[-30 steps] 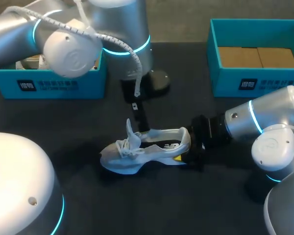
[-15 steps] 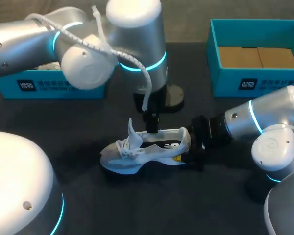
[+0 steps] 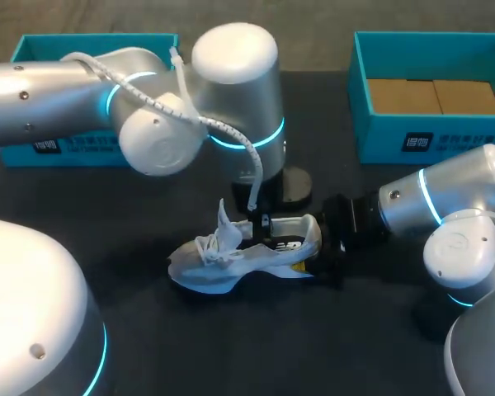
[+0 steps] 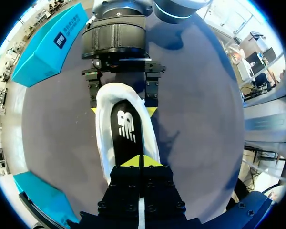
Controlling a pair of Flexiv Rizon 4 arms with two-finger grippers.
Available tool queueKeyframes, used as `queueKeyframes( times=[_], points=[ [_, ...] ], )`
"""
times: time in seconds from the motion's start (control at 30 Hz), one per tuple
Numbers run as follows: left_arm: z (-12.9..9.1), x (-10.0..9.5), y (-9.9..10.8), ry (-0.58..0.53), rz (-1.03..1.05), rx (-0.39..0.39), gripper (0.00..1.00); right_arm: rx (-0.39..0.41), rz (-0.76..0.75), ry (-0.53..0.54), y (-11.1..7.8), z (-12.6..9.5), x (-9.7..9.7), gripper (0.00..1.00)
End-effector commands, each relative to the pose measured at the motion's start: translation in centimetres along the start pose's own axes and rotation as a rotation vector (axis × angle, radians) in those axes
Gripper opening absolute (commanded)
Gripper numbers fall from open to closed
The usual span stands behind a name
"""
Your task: Take the shoe out of the shoebox, open the shoe tongue, remove and reinsert the insole, then place the shoe into the shoebox
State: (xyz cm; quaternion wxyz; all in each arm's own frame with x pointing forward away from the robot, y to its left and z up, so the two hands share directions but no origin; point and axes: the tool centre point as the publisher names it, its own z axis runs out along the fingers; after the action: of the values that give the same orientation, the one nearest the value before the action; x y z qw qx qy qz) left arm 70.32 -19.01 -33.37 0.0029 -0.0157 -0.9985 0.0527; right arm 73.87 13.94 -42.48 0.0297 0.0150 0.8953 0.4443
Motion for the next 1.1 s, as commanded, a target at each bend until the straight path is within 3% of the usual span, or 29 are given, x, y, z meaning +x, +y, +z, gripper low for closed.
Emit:
queueKeyframes(
  times=[0.03,0.5,1.1],
  points=[
    [0.6,-0.3,-0.8,0.005,0.000,-0.014,0.00,0.001,0.000,-0.002,-0.1,0.4,0.2,0.00],
    [0.6,-0.3,-0.8,0.005,0.000,-0.014,0.00,0.001,0.000,-0.002,-0.1,0.4,0.2,0.00],
    [4.2,-1.1,-1.6,0.067,0.036,-0.005,0.00,0.001,0.000,-0.002,-0.1,0.4,0.2,0.00]
  ],
)
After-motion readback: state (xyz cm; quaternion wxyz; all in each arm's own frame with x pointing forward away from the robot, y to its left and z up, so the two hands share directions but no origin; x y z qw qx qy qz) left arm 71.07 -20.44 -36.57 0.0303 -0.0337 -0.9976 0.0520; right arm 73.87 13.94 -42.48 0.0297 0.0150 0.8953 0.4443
